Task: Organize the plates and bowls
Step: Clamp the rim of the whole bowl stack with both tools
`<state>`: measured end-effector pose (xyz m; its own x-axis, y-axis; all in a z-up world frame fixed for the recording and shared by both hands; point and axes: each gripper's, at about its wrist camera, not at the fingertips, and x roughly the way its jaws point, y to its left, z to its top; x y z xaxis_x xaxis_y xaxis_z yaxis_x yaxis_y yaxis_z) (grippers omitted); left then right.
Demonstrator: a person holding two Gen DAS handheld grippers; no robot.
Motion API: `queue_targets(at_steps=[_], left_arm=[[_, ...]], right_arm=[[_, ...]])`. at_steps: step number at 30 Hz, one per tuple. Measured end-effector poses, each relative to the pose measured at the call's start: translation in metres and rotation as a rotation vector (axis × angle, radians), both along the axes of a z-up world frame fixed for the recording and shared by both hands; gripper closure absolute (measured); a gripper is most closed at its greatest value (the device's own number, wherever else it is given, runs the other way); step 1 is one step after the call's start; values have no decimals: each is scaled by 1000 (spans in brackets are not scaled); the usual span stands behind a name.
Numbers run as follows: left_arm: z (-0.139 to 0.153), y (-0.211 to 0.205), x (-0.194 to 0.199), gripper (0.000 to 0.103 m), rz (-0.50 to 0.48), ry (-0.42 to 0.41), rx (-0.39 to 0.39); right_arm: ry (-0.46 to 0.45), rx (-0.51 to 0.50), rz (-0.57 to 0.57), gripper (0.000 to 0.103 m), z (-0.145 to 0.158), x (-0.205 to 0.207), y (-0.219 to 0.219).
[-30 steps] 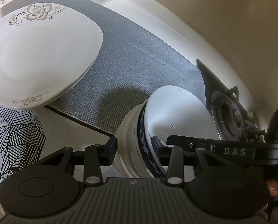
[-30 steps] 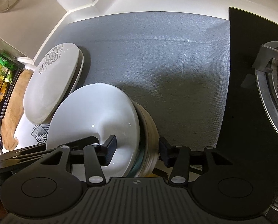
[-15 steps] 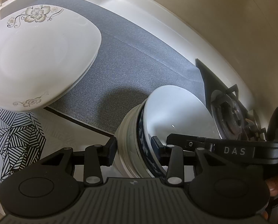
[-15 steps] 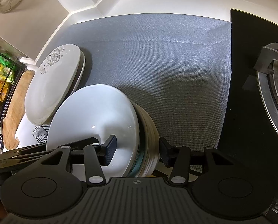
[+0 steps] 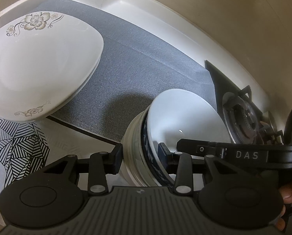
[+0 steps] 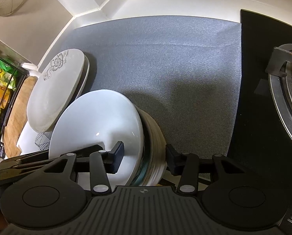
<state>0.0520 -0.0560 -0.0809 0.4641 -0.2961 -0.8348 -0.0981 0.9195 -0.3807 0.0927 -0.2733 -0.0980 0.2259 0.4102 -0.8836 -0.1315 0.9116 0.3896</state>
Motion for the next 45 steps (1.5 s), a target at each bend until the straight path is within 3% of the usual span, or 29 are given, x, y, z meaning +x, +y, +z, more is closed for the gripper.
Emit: queue_targets(at_steps=[45], left_arm=[[2,1,-2,61,-15,-23,5]], right_arm=[[-70,41,-39,64,3,-14,-12]])
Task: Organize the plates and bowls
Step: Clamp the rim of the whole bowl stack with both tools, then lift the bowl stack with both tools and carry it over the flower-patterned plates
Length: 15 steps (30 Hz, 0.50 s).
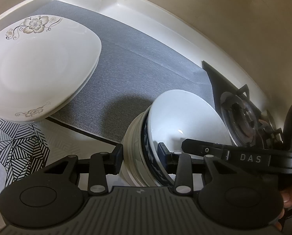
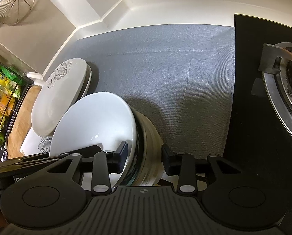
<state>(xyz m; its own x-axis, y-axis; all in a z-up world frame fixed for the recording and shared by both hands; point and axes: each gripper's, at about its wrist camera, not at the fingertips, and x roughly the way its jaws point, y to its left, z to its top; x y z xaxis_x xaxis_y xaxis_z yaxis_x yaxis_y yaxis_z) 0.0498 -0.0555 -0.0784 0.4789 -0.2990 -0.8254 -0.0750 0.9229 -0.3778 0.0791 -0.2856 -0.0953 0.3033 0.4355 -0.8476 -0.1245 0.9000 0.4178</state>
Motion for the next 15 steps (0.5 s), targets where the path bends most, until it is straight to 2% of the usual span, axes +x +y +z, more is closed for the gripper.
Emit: queue_targets(at_steps=[15], left_arm=[[3,-7,5,61,-29,1,7]], right_arm=[[4,5,-25,65,2,-4,-4]])
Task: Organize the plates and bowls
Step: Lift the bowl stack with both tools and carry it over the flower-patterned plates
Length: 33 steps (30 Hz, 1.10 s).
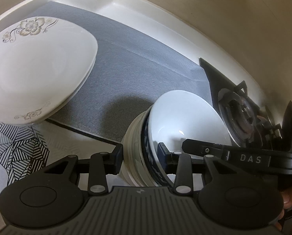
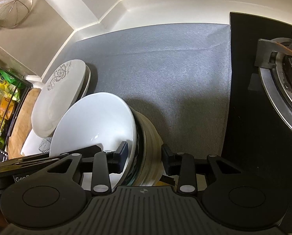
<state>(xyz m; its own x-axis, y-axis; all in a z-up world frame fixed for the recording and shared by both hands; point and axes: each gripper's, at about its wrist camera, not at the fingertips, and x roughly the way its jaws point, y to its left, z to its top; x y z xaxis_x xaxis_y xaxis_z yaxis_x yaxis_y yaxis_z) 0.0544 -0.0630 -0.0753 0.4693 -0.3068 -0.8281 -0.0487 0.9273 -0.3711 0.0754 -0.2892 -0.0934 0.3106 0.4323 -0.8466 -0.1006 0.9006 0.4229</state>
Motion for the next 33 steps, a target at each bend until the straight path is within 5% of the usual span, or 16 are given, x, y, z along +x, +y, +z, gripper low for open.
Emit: queue_targets(at_steps=[19,33], left_arm=[[32,5,43,61,-269,-95,-55],[59,137,57,61,-151,-136,-22]], right_arm=[[-71,-62,-260,66,42,-13,-2],[-136,-30,-216,66,70,34,111]])
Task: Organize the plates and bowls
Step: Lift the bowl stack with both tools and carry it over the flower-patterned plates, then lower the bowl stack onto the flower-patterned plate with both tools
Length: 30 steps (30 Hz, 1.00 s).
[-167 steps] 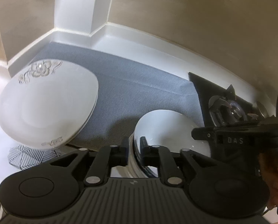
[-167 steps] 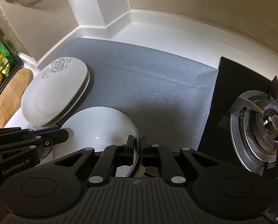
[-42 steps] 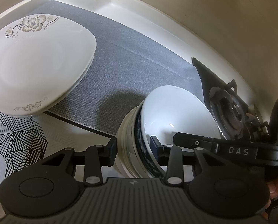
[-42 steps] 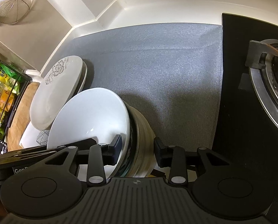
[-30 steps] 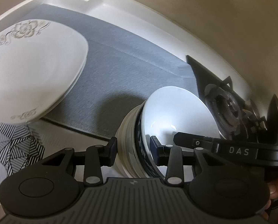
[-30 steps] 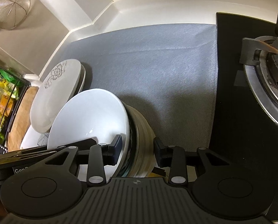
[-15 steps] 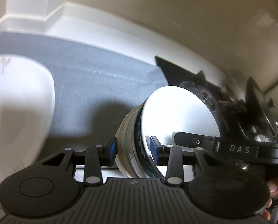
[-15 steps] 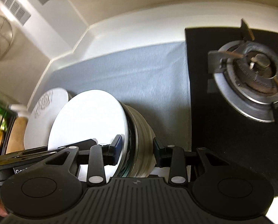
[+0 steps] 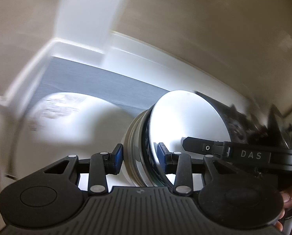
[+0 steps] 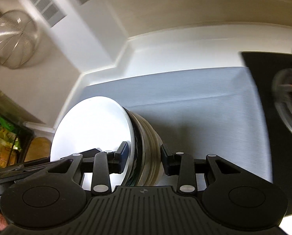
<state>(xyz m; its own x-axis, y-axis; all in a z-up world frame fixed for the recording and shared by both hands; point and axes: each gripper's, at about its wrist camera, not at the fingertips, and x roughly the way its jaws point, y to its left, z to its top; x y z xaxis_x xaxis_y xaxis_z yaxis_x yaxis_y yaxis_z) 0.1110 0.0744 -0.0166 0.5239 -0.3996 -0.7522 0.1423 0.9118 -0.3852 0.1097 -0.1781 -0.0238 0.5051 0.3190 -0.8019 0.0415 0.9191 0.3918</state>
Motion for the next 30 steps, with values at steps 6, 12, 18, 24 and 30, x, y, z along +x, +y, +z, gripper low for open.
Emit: queue_targets(at_steps=[6,12,18,24,30], left_arm=[[-7,53,9,61,63,17,25],[-18,83,14,61,82,40,24],[-25,94,22,61,72,51,7],[-34,97,30,61,61,60,-7],[-36,97,29,61,62,67,-6]], right_arm=[[9,26,63,66,-12,28,56],[42,32,86,66,-27,44,89],[54,12,84,66,-30,47,104],[64,-3,64,66,-34,46,107],[72,-12,57,66,-35,44,109]])
